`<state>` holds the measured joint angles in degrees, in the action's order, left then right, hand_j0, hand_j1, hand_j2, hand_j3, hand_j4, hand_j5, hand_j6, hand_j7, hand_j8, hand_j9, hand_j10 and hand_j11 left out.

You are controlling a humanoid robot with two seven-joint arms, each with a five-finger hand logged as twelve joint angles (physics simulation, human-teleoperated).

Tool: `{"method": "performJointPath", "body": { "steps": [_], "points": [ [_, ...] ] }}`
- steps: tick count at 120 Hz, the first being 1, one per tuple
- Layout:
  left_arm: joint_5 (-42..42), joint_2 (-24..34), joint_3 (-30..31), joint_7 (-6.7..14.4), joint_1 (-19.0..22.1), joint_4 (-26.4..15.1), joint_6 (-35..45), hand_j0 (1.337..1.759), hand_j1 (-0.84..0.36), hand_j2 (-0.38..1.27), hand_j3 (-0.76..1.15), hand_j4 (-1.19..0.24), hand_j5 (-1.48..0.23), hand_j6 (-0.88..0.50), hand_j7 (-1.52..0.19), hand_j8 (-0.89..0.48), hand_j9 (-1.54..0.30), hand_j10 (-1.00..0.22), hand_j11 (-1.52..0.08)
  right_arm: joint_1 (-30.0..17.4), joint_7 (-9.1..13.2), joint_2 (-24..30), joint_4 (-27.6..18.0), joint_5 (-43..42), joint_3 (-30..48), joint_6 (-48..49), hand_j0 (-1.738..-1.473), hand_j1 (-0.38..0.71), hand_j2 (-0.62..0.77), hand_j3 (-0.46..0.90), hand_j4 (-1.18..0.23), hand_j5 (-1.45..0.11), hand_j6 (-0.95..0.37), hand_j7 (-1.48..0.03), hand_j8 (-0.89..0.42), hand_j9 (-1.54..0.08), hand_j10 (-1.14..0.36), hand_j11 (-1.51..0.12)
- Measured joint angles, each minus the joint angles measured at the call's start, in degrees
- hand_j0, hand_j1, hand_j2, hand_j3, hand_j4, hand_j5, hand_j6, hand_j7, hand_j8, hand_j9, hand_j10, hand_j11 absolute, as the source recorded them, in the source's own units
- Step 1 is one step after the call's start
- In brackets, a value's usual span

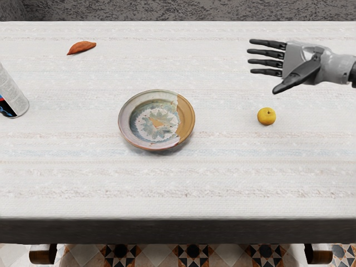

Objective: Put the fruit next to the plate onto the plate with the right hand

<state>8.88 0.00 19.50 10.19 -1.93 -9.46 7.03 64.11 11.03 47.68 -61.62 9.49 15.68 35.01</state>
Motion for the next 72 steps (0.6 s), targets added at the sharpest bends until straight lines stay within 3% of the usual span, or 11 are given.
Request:
{"method": "performJointPath", "body": {
  "steps": [31, 51, 72],
  "points": [
    [0.0, 0.0, 0.0, 0.0, 0.0, 0.0, 0.0, 1.658, 0.35, 0.0, 0.0, 0.0, 0.0, 0.0, 0.0, 0.0, 0.0, 0.0, 0.0, -0.1, 1.1, -0.1, 0.4, -2.9, 2.6, 0.0, -1.658, -0.31, 0.0, 0.0, -0.03, -0.04, -0.03, -0.04, -0.03, -0.04, -0.03, -0.04],
    [0.0, 0.0, 0.0, 0.0, 0.0, 0.0, 0.0, 1.658, 0.35, 0.0, 0.0, 0.0, 0.0, 0.0, 0.0, 0.0, 0.0, 0.0, 0.0, -0.7, -2.7, -0.2, -0.5, -23.7, 9.3, 0.0, -1.658, -0.31, -0.01, 0.0, -0.03, -0.04, -0.03, -0.04, -0.03, -0.04, -0.03, -0.04],
    [0.0, 0.0, 0.0, 0.0, 0.0, 0.0, 0.0, 1.658, 0.35, 0.0, 0.0, 0.0, 0.0, 0.0, 0.0, 0.0, 0.0, 0.0, 0.0, -1.9, -6.0, 1.8, -8.4, -40.0, 10.7, -1.3, -1.658, -0.31, -0.01, 0.0, -0.03, -0.04, -0.03, -0.04, -0.03, -0.04, -0.03, -0.04]
  ]
}}
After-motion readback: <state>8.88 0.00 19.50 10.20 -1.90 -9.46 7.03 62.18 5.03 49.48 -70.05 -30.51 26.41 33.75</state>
